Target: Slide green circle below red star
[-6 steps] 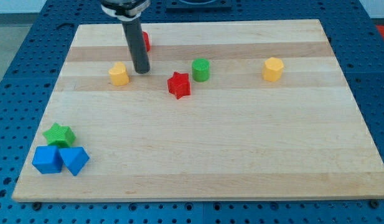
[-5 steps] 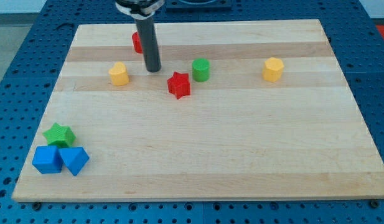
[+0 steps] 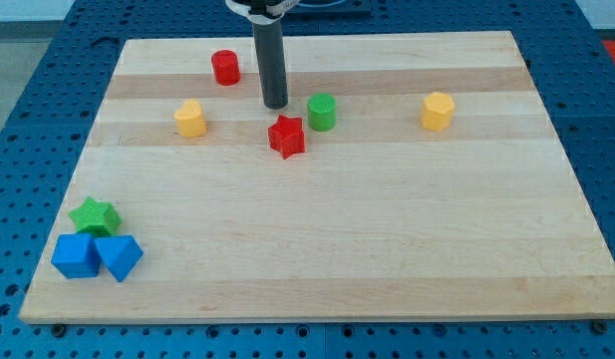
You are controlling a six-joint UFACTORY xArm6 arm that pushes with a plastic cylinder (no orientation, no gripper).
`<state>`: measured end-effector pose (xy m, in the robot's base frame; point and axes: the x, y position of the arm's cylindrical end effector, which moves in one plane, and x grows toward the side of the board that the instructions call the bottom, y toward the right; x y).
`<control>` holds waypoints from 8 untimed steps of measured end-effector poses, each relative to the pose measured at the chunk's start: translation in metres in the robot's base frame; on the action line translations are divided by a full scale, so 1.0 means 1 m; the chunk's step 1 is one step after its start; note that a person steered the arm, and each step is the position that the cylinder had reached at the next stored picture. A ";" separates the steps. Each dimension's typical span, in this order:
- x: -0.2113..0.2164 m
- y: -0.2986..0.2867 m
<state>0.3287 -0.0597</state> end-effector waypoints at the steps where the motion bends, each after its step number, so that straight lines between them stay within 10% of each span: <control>1: -0.009 0.008; 8: 0.011 0.037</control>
<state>0.3398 -0.0224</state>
